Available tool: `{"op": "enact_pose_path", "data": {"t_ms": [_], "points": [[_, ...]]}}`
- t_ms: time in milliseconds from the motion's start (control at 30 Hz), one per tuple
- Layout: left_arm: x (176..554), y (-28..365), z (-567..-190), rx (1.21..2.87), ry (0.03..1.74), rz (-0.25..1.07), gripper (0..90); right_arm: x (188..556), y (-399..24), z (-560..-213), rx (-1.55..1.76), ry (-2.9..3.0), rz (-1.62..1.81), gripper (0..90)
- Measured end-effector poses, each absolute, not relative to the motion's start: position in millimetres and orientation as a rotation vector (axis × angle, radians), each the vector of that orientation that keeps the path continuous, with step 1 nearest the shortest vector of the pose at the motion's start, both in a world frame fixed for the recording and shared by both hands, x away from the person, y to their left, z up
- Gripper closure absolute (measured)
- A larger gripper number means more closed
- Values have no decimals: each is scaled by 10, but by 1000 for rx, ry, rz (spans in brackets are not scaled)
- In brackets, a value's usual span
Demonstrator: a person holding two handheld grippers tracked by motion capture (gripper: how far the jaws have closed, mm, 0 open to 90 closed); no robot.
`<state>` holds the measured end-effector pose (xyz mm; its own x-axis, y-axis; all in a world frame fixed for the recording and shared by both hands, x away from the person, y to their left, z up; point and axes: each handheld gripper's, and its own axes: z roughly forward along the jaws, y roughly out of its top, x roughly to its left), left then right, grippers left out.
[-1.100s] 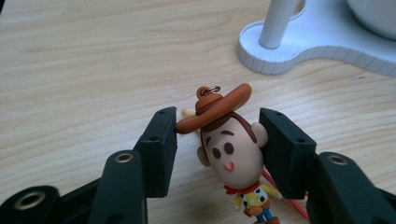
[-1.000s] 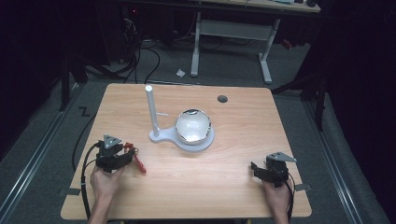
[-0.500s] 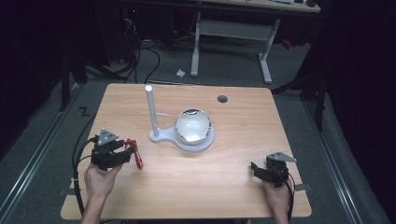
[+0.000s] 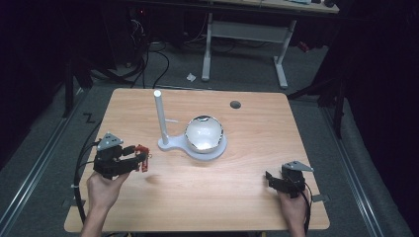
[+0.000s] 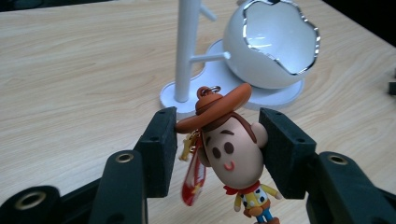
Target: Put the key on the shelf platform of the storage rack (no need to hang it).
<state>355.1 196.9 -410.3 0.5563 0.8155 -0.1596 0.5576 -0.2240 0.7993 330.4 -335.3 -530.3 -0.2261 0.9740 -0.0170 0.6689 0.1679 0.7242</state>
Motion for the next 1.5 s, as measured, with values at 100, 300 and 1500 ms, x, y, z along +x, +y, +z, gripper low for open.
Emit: {"op": "enact_pose_path", "data": {"t_ms": [100, 300, 1500], "points": [[3540, 1950, -4054, 1916, 1094, 350, 491, 3304, -3356, -5303, 1548, 1964, 827, 296], [3532, 1880, -3933, 1916, 1052, 333, 490, 3304, -3355, -5303, 1548, 1964, 828, 295], [3951, 1131, -3460, 1983, 809, 267, 490, 3303, -3356, -5303, 1548, 1966, 829, 293]]}}
